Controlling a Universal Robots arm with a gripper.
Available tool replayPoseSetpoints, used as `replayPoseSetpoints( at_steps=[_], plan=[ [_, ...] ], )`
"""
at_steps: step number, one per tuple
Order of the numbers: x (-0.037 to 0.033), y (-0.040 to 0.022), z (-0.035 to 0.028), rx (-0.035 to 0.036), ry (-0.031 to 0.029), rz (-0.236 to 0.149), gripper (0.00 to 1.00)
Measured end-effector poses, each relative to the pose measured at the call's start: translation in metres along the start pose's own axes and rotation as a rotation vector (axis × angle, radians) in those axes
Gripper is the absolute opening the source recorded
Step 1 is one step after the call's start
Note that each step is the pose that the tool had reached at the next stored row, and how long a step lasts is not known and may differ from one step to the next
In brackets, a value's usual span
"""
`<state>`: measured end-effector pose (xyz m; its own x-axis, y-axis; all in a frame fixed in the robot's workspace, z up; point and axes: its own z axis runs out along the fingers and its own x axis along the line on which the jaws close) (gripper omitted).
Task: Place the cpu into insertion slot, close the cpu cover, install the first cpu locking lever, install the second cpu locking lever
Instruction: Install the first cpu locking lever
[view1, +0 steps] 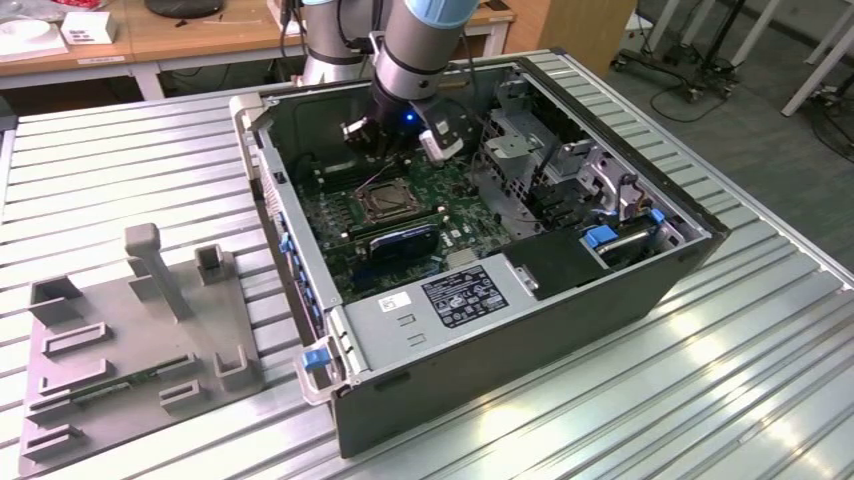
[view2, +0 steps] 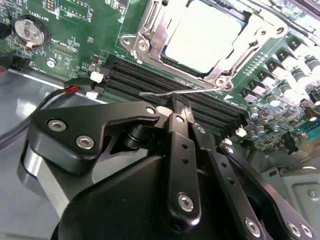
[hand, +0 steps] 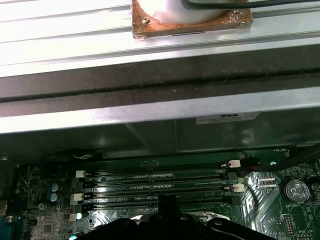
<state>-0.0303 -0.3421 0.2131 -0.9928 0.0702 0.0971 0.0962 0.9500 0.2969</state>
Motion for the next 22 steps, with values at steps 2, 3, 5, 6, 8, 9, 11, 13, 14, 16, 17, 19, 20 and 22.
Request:
replayPoseSetpoints(
  at_steps=[2,3,5,6,8,9,11,13,14,16,17,19,20,22],
  plan=[
    [-0.0026,-0.0003,0.0014,-0.0008,0.0000,0.000,0.11],
    [-0.0041,-0.0004,0.0021,-0.0014,0.0000,0.000,0.11],
    [-0.0066,-0.0009,0.0037,-0.0019,0.0002,0.000,0.11],
    [-0.0075,-0.0012,0.0046,-0.0019,0.0001,0.000,0.11],
    [-0.0089,-0.0019,0.0068,-0.0022,0.0001,0.000,0.11],
    [-0.0094,-0.0023,0.0081,-0.0022,0.0001,0.000,0.11],
    [-0.0097,-0.0031,0.0104,-0.0023,-0.0003,0.001,0.11],
    [-0.0099,-0.0035,0.0119,-0.0025,-0.0011,0.004,0.11],
    [-0.0099,-0.0036,0.0120,-0.0024,-0.0013,0.005,0.11],
    [-0.0099,-0.0036,0.0120,-0.0024,-0.0014,0.005,0.11],
    [-0.0099,-0.0036,0.0120,-0.0025,-0.0015,0.005,0.11],
    [-0.0099,-0.0036,0.0121,-0.0025,-0.0009,0.005,0.11],
    [-0.0100,-0.0036,0.0123,-0.0024,0.0066,0.008,0.11],
    [-0.0104,-0.0036,0.0124,0.0003,0.0393,0.018,0.11]
  ],
)
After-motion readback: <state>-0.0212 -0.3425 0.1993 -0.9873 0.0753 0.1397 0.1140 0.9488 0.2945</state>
